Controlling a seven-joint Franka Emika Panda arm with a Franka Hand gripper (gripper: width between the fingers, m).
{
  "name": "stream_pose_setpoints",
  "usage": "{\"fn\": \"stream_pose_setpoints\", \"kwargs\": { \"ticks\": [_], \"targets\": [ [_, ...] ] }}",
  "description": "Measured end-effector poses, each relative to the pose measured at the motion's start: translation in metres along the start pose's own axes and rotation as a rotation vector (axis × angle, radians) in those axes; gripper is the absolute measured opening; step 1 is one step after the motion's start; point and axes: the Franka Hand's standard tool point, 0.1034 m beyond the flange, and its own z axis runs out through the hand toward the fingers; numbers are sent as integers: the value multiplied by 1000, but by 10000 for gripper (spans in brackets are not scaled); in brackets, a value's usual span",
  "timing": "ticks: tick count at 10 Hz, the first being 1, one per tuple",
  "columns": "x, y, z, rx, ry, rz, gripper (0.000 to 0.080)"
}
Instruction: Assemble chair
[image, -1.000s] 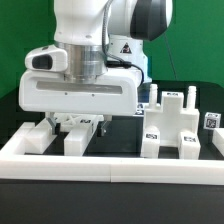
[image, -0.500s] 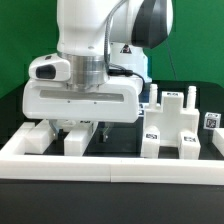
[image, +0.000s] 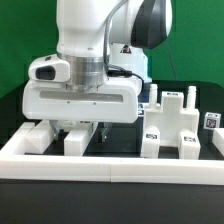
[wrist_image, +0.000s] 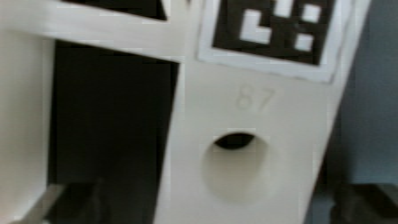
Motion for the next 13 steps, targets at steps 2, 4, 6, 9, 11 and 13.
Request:
{"fn": "stream_pose_setpoints", "kwargs": {
  "ticks": [2,4,6,9,11,13],
  "targets": [
    [0,-1,0,0,0,0,288],
    [1,-1,0,0,1,-1,285],
    [1,-3,0,-1,2,2,285],
    [8,-17,-5,-11,19,-2,285],
    [10,-19,-17,-3,23,-8,287],
    [10,-20,-40,18,13,-8,287]
  ]
}}
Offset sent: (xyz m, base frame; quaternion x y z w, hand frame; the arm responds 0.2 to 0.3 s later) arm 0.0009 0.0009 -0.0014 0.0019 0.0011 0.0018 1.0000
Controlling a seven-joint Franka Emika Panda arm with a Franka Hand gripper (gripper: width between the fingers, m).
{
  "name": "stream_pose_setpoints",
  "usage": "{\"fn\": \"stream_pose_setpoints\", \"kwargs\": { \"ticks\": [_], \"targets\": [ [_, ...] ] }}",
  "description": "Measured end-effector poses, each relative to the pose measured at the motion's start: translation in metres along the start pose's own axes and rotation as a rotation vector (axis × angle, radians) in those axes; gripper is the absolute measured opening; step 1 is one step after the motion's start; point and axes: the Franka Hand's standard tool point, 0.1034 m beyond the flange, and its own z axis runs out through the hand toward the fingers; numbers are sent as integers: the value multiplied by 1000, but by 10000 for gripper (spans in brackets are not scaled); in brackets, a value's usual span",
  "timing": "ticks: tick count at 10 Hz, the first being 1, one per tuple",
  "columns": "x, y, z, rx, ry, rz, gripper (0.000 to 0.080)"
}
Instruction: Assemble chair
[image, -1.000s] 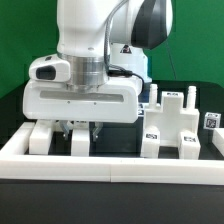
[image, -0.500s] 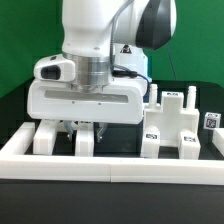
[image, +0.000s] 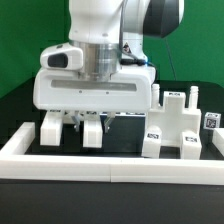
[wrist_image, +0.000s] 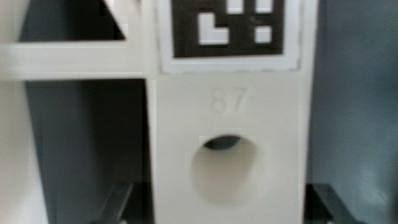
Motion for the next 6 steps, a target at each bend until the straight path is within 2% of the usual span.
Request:
{"fn": "stream_pose_setpoints", "kwargs": {
  "ticks": [3,6],
  "targets": [
    [0,3,-29,22,-12,8,287],
    [11,-10,-67,51,-22,30,287]
  ]
}}
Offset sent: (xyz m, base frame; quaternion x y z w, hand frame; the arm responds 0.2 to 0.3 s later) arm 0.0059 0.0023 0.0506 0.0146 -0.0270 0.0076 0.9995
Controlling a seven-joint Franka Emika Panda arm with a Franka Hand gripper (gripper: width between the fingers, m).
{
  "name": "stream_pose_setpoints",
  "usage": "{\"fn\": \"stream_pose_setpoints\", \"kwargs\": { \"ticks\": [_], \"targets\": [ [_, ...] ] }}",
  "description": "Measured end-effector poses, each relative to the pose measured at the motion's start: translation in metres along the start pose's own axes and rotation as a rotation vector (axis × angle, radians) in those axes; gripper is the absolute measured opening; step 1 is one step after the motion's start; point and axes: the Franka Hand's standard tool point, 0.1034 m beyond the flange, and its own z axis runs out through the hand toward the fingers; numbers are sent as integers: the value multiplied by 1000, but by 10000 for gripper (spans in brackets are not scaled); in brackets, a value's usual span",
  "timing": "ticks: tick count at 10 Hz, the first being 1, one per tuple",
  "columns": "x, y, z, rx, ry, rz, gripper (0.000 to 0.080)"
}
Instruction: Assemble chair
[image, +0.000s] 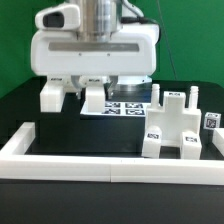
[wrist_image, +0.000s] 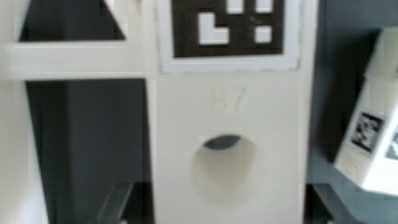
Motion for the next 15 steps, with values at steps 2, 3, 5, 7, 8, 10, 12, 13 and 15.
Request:
{"fn": "stream_pose_setpoints", "kwargs": {
  "ticks": [2,3,5,7,8,10,12,13,15],
  "targets": [
    [10,-25,-19,9,6,51,287],
    [15,-38,-25,10,13,68,287],
    [17,-51,-24,9,14,57,288],
    [17,-50,-23,8,12,59,288],
    [16,-50,-22,9,9,64,288],
    [4,-64,-19,15,-15,143,288],
    [8,-86,-30,20,-9,157,288],
    [8,-95,-32,20,-7,177,288],
    [9,-125,-33,19,-5,197,288]
  ]
}}
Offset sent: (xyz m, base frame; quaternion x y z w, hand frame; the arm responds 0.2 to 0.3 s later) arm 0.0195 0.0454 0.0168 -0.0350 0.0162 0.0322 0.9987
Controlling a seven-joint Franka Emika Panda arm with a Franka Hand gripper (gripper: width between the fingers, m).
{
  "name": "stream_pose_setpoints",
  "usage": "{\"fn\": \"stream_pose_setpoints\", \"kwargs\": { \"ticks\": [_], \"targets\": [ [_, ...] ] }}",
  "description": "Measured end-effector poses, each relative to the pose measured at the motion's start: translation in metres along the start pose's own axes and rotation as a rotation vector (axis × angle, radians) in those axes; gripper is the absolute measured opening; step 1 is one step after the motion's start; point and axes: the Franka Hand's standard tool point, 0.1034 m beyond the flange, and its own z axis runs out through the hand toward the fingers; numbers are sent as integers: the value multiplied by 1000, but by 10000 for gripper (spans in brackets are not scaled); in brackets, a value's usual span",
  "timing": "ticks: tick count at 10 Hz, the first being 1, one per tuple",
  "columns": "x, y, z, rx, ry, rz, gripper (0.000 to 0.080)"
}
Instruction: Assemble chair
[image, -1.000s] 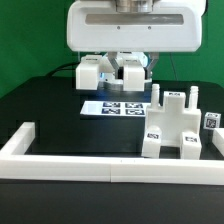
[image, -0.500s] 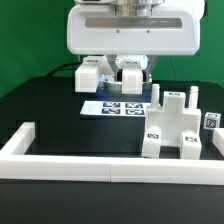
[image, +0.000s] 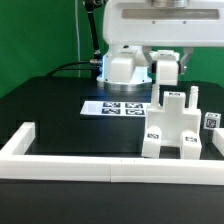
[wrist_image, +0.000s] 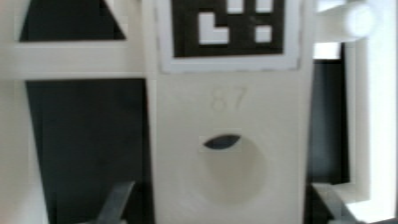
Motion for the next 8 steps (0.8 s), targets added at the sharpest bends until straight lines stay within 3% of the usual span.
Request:
{"fn": "stream_pose_setpoints", "kwargs": {
  "ticks": [1,5,8],
  "targets": [
    [0,-7,3,-3,2,-13,288],
    [0,-6,9,-6,-2,-17,288],
    [-6,-21,13,-6,-1,-13,288]
  ]
}}
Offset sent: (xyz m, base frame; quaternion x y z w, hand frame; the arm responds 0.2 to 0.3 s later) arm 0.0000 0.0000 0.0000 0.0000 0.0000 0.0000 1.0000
